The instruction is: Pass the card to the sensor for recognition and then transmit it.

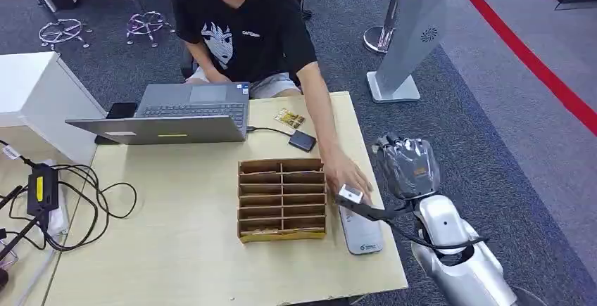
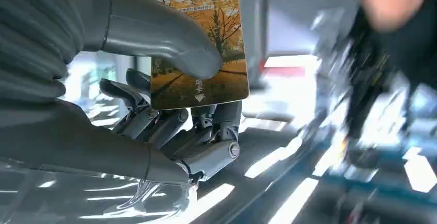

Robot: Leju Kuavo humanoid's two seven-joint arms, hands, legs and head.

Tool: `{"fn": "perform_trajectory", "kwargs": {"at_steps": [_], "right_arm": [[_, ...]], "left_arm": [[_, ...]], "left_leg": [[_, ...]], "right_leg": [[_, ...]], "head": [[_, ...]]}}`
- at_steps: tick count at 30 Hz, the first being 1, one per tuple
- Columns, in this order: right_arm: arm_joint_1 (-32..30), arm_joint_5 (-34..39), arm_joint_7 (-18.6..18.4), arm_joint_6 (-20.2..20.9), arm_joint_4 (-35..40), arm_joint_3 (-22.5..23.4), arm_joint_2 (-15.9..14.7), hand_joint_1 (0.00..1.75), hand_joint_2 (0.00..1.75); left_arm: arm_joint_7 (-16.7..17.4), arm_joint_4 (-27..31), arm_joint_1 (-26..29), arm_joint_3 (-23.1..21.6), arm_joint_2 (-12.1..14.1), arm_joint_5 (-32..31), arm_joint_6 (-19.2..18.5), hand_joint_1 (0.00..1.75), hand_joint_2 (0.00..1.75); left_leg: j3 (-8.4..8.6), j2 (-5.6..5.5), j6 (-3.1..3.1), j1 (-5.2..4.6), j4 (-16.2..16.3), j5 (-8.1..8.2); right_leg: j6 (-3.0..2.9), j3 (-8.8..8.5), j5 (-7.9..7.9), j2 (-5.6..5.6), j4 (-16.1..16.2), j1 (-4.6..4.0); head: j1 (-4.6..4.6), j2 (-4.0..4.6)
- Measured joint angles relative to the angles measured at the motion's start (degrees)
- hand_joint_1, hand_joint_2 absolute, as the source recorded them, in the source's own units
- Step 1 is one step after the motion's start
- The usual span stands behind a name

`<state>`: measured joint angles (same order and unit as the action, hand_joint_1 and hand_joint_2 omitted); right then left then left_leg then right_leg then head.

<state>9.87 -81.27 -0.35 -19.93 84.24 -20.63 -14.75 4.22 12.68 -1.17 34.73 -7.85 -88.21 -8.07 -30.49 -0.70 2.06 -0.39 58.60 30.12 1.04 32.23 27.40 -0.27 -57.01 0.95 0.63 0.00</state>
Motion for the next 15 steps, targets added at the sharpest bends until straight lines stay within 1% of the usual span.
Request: {"fn": "perform_trajectory", "kwargs": {"at_steps": [3,7,9,15], "right_arm": [[2.25,-0.89,0.27,0.55,2.71,1.68,3.94,1.75,1.75],[6.56,2.25,3.8,3.32,2.93,1.81,7.66,1.75,1.75],[10.05,4.18,5.16,4.99,1.17,1.46,9.52,1.75,1.75],[19.58,7.11,6.41,8.07,-8.25,0.24,14.18,1.75,1.75]], "left_arm": [[0.0,0.0,-0.02,-0.24,-0.02,0.0,-0.39,0.0,1.75],[-0.02,0.0,-0.08,-1.44,0.07,0.0,-1.01,0.0,1.75],[-0.15,0.0,-0.18,-2.53,0.09,0.0,-1.35,0.0,1.75],[-0.57,0.0,-0.43,-6.14,0.37,0.0,-2.23,0.0,1.75]], "left_leg": [[0.02,0.05,0.0,0.0,0.0,0.0],[0.01,0.05,0.0,-0.01,0.0,-0.01],[0.03,0.06,0.01,-0.01,0.0,-0.02],[0.03,0.04,-0.02,-0.01,0.0,-0.05]], "right_leg": [[-0.01,0.0,0.0,-0.07,-0.01,0.0],[-0.01,-0.01,-0.02,-0.07,-0.03,0.01],[-0.04,-0.01,-0.04,-0.09,-0.03,0.01],[-0.04,-0.02,-0.05,-0.08,-0.04,0.01]], "head": [[0.0,0.0],[-0.02,0.0],[0.0,0.0],[0.0,0.0]]}}
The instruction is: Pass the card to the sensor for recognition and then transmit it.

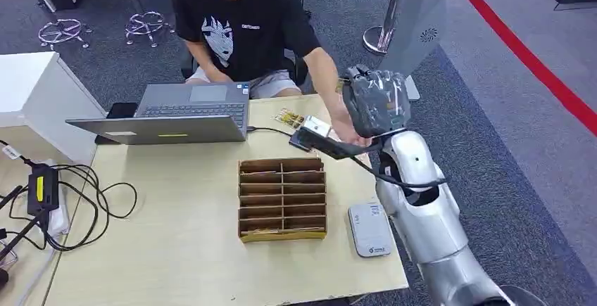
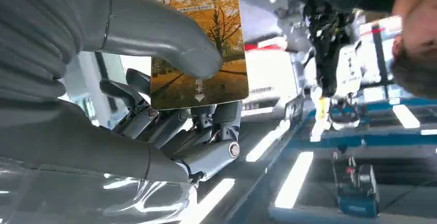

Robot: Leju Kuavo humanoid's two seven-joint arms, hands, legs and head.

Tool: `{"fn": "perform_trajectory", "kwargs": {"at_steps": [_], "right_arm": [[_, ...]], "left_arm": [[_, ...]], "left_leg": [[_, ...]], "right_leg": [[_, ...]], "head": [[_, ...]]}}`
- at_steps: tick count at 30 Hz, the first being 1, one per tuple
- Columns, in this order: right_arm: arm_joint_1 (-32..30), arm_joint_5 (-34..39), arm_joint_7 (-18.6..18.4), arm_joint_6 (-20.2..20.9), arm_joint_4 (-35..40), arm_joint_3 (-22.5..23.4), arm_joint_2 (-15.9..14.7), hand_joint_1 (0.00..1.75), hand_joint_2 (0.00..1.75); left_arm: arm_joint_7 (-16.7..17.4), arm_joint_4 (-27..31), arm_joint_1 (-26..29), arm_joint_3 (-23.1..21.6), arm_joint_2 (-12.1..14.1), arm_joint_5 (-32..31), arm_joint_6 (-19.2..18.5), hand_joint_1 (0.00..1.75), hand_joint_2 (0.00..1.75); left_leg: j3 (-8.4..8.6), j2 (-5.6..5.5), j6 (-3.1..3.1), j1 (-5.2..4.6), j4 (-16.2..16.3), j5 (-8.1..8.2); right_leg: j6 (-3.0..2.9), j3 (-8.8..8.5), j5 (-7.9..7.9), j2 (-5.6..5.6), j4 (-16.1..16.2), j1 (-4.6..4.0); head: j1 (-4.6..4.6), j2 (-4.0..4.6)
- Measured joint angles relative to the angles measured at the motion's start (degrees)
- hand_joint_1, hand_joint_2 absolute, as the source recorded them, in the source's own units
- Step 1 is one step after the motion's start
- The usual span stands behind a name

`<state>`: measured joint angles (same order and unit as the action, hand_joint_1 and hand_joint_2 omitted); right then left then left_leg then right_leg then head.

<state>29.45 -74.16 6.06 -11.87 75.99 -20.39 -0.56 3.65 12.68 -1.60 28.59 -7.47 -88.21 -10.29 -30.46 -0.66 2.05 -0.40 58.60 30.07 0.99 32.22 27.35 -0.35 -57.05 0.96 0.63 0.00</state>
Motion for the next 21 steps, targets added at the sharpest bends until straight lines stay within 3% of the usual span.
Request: {"fn": "perform_trajectory", "kwargs": {"at_steps": [5,10,11,21], "right_arm": [[6.55,1.16,1.07,-0.46,-10.19,-0.46,3.82,1.75,1.75],[8.72,0.98,1.29,-0.83,-17.31,-0.85,6.25,1.75,1.75],[8.83,0.76,1.24,-0.9,-18.16,-0.98,6.51,0.0,1.75],[8.15,0.41,1.2,-4.83,-20.65,-2.45,7.62,0.0,1.75]], "left_arm": [[-0.04,0.0,-0.2,-2.47,0.31,0.02,-0.5,0.0,1.75],[-0.18,0.0,-0.35,-3.37,0.52,0.02,-0.79,0.0,1.75],[-0.22,0.0,-0.37,-3.44,0.57,0.02,-0.79,0.0,1.75],[-0.29,0.0,-0.45,-3.76,0.79,0.02,-0.63,0.0,1.75]], "left_leg": [[0.01,-0.02,0.0,0.01,0.0,0.0],[-0.06,-0.13,-0.01,0.03,0.0,0.0],[-0.07,-0.14,-0.01,0.02,0.0,0.0],[-0.09,-0.14,0.0,0.01,-0.01,0.05]], "right_leg": [[0.0,0.0,0.01,0.02,-0.01,-0.01],[-0.02,0.02,0.02,0.1,-0.04,-0.02],[-0.02,0.03,0.03,0.11,-0.03,-0.02],[-0.08,0.05,0.13,0.11,0.03,-0.01]], "head": [[0.02,0.0],[0.0,0.0],[-0.02,0.0],[-0.04,0.0]]}}
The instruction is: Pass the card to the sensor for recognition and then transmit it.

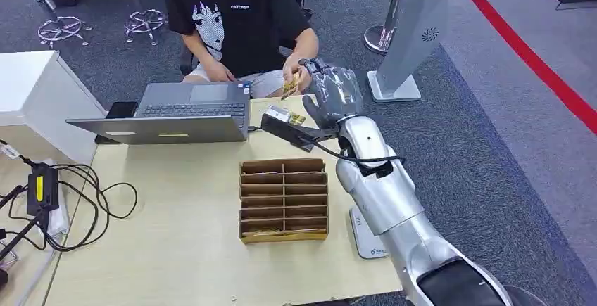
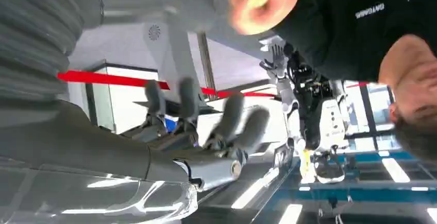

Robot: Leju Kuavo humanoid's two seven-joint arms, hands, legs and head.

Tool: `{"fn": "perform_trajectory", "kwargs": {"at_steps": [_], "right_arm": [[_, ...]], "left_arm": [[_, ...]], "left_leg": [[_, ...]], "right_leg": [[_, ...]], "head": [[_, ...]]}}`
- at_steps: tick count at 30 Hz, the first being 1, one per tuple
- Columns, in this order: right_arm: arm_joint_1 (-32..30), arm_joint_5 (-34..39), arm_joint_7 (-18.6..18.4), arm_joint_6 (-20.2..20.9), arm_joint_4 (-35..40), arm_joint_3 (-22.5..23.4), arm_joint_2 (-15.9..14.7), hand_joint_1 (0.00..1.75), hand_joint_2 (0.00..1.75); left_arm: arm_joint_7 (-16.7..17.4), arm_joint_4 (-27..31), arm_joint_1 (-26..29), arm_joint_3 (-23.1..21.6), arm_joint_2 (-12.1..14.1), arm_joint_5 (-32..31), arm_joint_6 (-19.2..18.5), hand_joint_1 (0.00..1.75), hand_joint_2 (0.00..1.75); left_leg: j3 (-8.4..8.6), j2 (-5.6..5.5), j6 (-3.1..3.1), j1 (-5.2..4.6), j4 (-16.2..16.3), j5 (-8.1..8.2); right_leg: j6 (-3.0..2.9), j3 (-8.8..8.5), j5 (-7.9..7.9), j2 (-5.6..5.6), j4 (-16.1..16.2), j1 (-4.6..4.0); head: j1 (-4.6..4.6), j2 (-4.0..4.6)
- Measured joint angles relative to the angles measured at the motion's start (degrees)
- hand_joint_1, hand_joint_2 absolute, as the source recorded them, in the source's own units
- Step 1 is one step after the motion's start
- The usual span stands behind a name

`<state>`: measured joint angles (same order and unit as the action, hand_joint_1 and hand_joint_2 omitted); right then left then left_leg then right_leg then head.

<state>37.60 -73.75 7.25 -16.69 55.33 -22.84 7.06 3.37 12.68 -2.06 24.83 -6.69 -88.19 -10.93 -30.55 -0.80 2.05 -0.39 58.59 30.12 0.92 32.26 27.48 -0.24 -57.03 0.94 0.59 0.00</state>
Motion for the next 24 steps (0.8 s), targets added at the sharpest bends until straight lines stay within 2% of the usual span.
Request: {"fn": "perform_trajectory", "kwargs": {"at_steps": [4,13,18,24], "right_arm": [[-3.52,3.44,2.34,-0.66,6.25,0.31,-0.31,0.0,1.75],[-13.09,12.31,8.7,2.18,25.45,1.09,-3.65,0.0,1.75],[-17.01,11.74,9.64,1.92,29.25,0.61,-5.53,0.0,1.75],[-20.16,7.63,8.48,-0.31,28.46,-1.93,-6.58,0.0,1.75]], "left_arm": [[0.18,-0.02,0.09,0.02,0.02,0.04,0.17,0.0,1.75],[0.68,0.0,0.43,0.85,0.02,0.22,1.05,0.0,1.75],[0.7,-0.02,0.57,1.4,0.02,0.24,1.33,0.0,1.75],[0.77,-0.02,0.57,2.36,0.0,0.15,1.51,0.0,1.75]], "left_leg": [[0.03,-0.01,0.0,-0.02,0.01,0.0],[0.04,0.04,0.0,-0.01,0.0,0.01],[0.04,0.05,0.0,-0.01,0.0,0.01],[0.04,0.05,0.0,0.0,0.0,0.0]], "right_leg": [[0.0,-0.01,-0.01,0.02,0.01,0.0],[0.0,0.0,0.0,-0.01,0.02,0.0],[0.0,0.0,0.0,-0.02,0.02,0.0],[-0.01,-0.01,-0.01,-0.02,0.01,0.0]], "head": [[0.02,0.0],[0.02,0.0],[0.02,0.0],[0.04,0.0]]}}
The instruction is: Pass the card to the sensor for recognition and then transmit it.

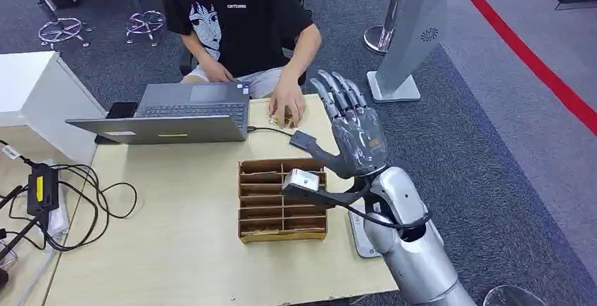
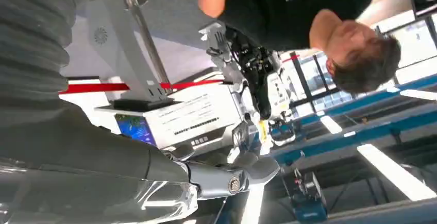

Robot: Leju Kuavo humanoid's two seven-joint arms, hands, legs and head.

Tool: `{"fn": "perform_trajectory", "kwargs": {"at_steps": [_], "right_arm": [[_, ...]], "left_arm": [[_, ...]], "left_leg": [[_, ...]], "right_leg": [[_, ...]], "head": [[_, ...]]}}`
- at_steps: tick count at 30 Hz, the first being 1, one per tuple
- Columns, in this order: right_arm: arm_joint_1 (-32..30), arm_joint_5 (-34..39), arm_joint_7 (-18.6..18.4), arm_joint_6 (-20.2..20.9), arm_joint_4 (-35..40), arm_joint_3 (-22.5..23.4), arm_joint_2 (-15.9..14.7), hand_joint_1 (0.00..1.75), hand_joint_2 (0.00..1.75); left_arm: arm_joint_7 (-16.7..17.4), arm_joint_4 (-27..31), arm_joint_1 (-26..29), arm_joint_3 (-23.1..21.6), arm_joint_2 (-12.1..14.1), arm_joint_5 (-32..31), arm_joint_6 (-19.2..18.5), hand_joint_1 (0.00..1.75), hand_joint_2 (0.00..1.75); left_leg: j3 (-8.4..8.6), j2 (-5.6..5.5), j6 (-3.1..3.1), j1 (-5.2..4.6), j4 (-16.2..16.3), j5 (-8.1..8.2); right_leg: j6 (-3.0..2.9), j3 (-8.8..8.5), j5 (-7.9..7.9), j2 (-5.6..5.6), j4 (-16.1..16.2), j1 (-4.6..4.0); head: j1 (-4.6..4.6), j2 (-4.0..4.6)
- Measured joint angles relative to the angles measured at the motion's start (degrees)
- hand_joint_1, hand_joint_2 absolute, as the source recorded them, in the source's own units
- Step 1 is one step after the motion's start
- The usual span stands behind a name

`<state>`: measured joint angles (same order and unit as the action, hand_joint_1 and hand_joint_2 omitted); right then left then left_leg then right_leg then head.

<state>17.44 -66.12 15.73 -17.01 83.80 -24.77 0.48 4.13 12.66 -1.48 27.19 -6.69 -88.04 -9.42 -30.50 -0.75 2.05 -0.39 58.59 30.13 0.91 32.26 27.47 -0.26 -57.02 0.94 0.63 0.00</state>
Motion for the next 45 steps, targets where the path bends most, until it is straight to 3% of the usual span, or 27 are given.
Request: {"fn": "perform_trajectory", "kwargs": {"at_steps": [9,14,29,36,45], "right_arm": [[-0.72,-3.93,-1.97,-1.61,-5.09,-3.17,-0.13,0.0,1.75],[-0.89,-2.71,-1.11,-1.9,-6.62,-3.89,-0.33,0.0,1.75],[-6.04,0.66,1.16,-2.07,-3.43,-3.98,-3.82,0.0,1.75],[-5.98,-0.11,1.16,-1.42,-3.74,-3.98,-3.89,0.0,1.75],[-2.54,-5.14,-1.77,-1.55,-8.94,-6.6,-2.47,0.0,1.75]], "left_arm": [[0.0,0.0,-0.02,0.31,-0.04,-0.07,0.02,0.0,1.75],[0.0,0.0,-0.02,0.46,-0.04,-0.07,0.02,0.0,1.75],[0.04,0.0,0.09,1.64,-0.04,-0.13,0.33,0.0,1.75],[0.07,0.0,0.09,1.68,-0.04,-0.17,0.22,0.0,1.75],[0.04,0.0,0.01,1.51,-0.2,-0.17,-0.04,0.0,1.75]], "left_leg": [[-0.01,-0.01,0.0,0.0,0.0,0.0],[0.0,-0.01,0.0,0.0,0.0,0.0],[0.0,0.0,0.0,-0.01,0.0,0.0],[-0.01,0.0,0.0,0.0,0.0,0.0],[-0.01,-0.01,0.0,0.0,0.0,0.0]], "right_leg": [[0.0,0.0,0.0,0.0,0.0,0.0],[0.0,0.0,0.0,0.01,0.0,0.0],[0.0,0.0,0.0,0.0,0.01,0.0],[0.0,0.0,0.0,0.0,0.0,0.0],[0.0,0.0,0.0,0.01,-0.01,0.0]], "head": [[0.0,0.0],[0.0,0.0],[0.0,0.0],[-0.02,0.0],[-0.02,0.0]]}}
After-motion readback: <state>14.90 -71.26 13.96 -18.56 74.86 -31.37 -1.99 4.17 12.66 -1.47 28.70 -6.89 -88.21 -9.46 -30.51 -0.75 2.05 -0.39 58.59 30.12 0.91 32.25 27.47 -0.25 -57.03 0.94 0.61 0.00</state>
